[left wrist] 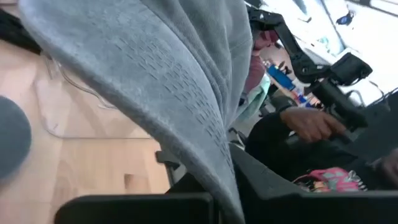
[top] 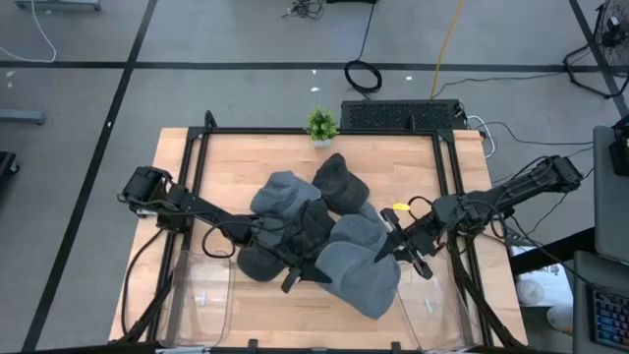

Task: Pick & Place hat
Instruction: Put the top gray cap into the right transparent bin

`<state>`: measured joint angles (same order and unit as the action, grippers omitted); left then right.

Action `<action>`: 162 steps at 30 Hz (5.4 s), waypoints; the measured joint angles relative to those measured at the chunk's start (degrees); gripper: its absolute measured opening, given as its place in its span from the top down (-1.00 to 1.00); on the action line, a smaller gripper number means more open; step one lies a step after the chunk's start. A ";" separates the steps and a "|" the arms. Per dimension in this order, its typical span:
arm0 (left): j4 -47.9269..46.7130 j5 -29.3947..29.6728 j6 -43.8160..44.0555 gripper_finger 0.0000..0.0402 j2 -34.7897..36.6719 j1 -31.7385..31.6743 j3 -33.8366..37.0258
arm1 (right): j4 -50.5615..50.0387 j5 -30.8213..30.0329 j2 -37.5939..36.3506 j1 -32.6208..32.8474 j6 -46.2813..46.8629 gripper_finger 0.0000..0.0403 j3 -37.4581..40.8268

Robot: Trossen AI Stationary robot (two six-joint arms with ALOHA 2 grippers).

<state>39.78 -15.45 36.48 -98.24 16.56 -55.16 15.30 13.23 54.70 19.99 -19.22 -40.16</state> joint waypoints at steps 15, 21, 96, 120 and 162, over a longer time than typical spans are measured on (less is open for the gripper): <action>-23.13 30.93 -15.56 0.95 18.71 6.13 -0.01 | -0.26 -39.67 -1.42 -0.03 5.00 0.40 -0.02; -27.65 47.65 -18.41 0.95 19.68 10.00 0.00 | 0.23 -65.19 -1.36 -0.02 5.10 0.24 -0.02; 38.33 37.03 -15.88 0.95 5.69 -15.30 9.94 | 59.35 -16.15 20.71 -28.06 49.17 0.42 11.65; 36.55 34.98 -16.02 0.95 5.65 -14.91 9.94 | 68.84 -9.58 34.34 -27.39 45.49 0.94 -0.57; 37.53 30.48 -15.69 0.95 5.71 -14.53 9.94 | 74.49 -7.92 34.34 -28.48 43.66 0.46 2.52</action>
<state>77.32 15.03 20.79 -92.53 2.02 -45.21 89.80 5.32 89.03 -8.49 24.44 -37.64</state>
